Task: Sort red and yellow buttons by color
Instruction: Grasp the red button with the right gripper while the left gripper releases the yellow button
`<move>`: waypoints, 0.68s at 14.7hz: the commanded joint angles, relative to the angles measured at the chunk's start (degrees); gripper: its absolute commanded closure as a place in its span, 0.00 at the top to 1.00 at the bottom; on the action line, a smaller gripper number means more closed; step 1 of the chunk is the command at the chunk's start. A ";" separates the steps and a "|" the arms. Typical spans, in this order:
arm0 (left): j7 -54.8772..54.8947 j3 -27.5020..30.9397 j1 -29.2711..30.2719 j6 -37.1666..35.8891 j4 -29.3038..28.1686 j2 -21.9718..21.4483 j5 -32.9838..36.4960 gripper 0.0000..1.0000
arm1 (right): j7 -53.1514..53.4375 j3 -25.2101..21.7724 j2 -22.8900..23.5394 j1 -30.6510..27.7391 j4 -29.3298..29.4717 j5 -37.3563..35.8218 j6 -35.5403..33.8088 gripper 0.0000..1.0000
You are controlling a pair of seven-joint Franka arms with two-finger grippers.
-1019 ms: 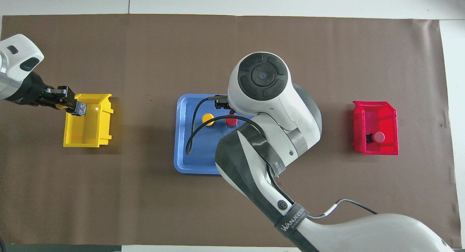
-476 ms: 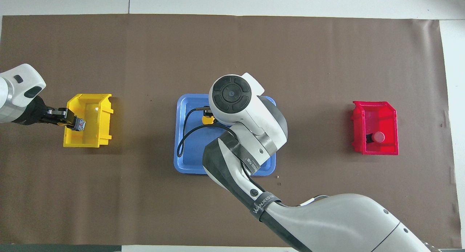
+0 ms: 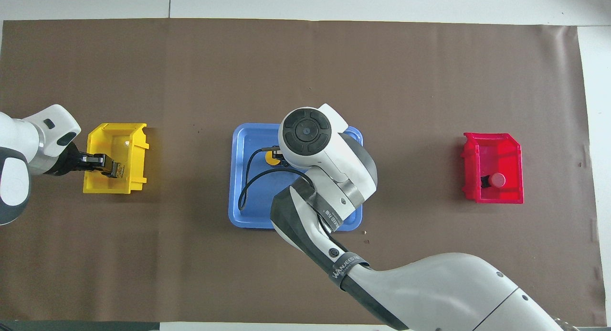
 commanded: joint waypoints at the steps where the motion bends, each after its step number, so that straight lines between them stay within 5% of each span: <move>1: 0.75 0.13 -0.25 4.68 -3.61 -0.85 -0.76 0.03 | 0.68 0.08 -1.31 -0.71 -0.20 -1.29 -1.42 0.09; 4: 0.84 0.13 -0.34 7.33 -5.10 0.11 -0.76 0.06 | -5.61 0.00 -3.66 -4.13 7.18 -1.12 -12.04 0.08; 6: 0.93 0.13 -0.42 8.12 -5.72 0.21 -0.76 0.13 | -15.28 0.08 -10.76 -10.52 2.92 -0.24 -14.43 0.08; 7: 1.02 0.13 -0.42 7.86 -5.38 0.29 -0.76 0.47 | -21.76 0.08 -15.41 -14.56 -1.73 0.46 -14.96 0.08; 8: 0.93 0.13 -0.51 7.77 -5.11 0.38 -0.76 0.58 | -30.09 0.08 -19.20 -18.69 -6.30 2.47 -14.71 0.08; 10: 0.84 0.13 -0.95 7.69 -4.58 0.47 -0.76 0.64 | -41.37 0.00 -24.05 -27.21 -12.38 5.64 -14.09 0.08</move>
